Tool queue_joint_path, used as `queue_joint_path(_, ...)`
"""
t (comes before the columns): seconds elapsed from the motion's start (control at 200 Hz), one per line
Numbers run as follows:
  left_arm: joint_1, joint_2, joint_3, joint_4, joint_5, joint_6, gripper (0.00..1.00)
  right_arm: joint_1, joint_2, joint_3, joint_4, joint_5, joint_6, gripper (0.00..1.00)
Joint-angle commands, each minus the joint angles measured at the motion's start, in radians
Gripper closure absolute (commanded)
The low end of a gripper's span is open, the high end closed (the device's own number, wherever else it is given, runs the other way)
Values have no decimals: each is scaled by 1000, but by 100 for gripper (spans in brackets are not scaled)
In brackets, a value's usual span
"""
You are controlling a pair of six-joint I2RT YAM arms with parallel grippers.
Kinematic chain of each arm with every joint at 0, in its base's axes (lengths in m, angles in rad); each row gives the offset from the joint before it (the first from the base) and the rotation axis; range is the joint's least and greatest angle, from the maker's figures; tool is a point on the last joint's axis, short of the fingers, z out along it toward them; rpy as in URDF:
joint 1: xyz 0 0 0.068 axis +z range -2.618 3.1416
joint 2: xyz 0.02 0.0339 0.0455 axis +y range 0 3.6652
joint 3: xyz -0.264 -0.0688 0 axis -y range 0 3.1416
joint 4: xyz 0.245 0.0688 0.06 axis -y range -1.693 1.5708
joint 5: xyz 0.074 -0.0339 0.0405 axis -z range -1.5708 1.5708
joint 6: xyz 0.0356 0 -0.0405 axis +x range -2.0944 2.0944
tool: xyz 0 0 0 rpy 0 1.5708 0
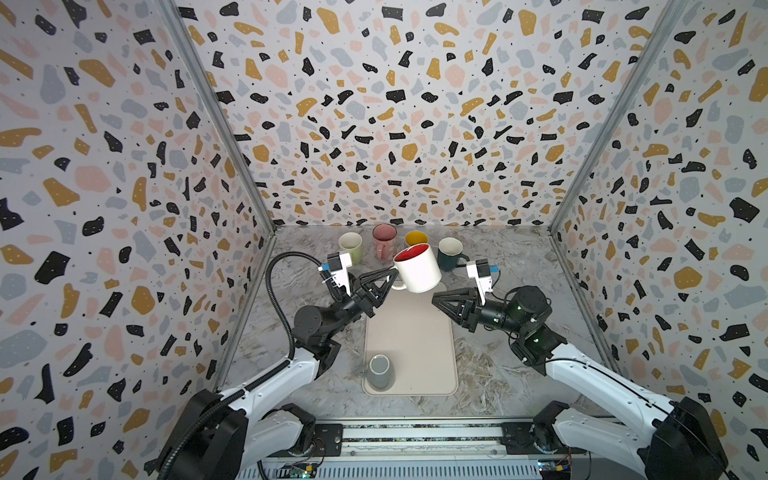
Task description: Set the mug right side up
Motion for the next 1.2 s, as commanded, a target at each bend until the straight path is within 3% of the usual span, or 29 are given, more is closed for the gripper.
queue_joint_path(0.0,-15,-22,17,131,-25,21,100,-1,3,17,32,2,-2,78)
queue_joint_path(0.335,-54,-27,3,73,-28,51,100,-1,6,20,68,37,1,100)
queue_joint_path(1.196,-98,-62,-20,-33,-16,63,100,-35,2,20,88,67,3,100)
